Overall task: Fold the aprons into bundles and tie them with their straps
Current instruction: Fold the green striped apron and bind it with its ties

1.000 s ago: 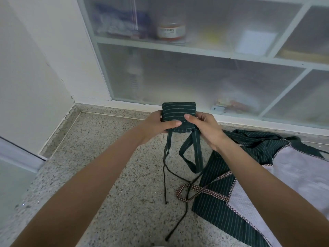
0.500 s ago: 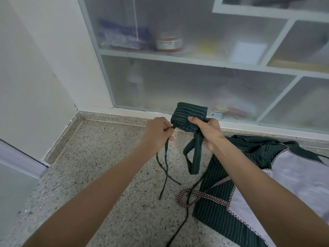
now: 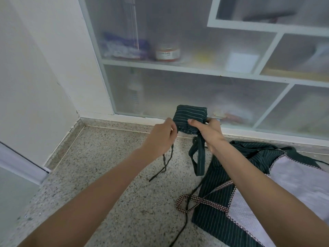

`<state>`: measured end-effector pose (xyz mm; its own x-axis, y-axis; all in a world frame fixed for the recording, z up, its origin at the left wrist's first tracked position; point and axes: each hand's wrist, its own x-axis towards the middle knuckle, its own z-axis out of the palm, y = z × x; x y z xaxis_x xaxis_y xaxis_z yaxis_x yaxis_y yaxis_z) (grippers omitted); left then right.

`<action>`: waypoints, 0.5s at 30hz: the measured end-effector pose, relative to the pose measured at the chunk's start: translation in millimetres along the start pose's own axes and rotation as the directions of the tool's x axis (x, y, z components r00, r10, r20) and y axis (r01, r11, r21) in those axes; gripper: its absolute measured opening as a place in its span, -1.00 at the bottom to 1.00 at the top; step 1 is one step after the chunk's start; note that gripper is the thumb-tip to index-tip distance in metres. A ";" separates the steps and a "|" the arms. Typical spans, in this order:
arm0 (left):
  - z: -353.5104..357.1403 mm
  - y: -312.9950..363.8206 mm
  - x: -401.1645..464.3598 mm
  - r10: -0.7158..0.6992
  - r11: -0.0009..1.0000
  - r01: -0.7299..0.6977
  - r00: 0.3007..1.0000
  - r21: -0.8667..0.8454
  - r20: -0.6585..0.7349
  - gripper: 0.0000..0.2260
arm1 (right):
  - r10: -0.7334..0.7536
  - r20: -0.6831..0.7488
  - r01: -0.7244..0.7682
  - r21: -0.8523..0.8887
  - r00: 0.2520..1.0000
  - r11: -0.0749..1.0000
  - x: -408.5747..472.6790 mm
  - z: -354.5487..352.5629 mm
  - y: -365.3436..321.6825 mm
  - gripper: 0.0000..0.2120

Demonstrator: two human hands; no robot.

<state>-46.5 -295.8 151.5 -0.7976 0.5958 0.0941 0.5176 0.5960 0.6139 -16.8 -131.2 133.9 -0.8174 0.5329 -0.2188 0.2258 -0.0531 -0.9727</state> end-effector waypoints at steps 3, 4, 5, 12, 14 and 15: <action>-19.5 12.0 9.2 0.262 0.906 -0.280 0.960 0.318 0.100 -0.84 | -0.108 0.159 0.152 -0.295 0.981 0.943 -0.7 -0.6 -4.9 -0.78; -29.4 15.6 15.7 0.290 0.873 -0.328 0.944 0.360 0.158 -0.84 | -0.133 0.251 0.218 -0.348 0.959 0.912 -1.4 -0.5 -8.4 -0.77; -39.3 17.1 22.9 0.293 0.862 -0.352 0.933 0.365 0.208 -0.85 | -0.145 0.324 0.265 -0.367 0.935 0.892 -1.9 -0.9 -12.4 -0.79; -74.5 5.6 58.0 0.193 0.968 -0.147 0.955 -0.204 0.227 -0.92 | -0.055 0.628 0.207 -0.172 0.776 0.963 -11.6 -17.4 -35.9 -0.77; -71.7 -2.9 60.8 0.152 0.927 -0.065 0.965 -0.368 0.213 -0.95 | -0.044 0.684 0.139 -0.084 0.728 0.987 -12.2 -23.7 -33.5 -0.72; -68.6 -6.9 60.3 0.114 0.901 -0.017 0.974 -0.433 0.198 -0.97 | -0.044 0.697 0.094 -0.034 0.716 0.995 -12.6 -25.6 -32.3 -0.71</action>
<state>-119.5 -300.9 206.8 -0.6563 0.7545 0.0061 0.3460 0.2937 0.8911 -0.3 -114.6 170.1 -0.9643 -0.2052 -0.1676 0.1659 0.0255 -0.9858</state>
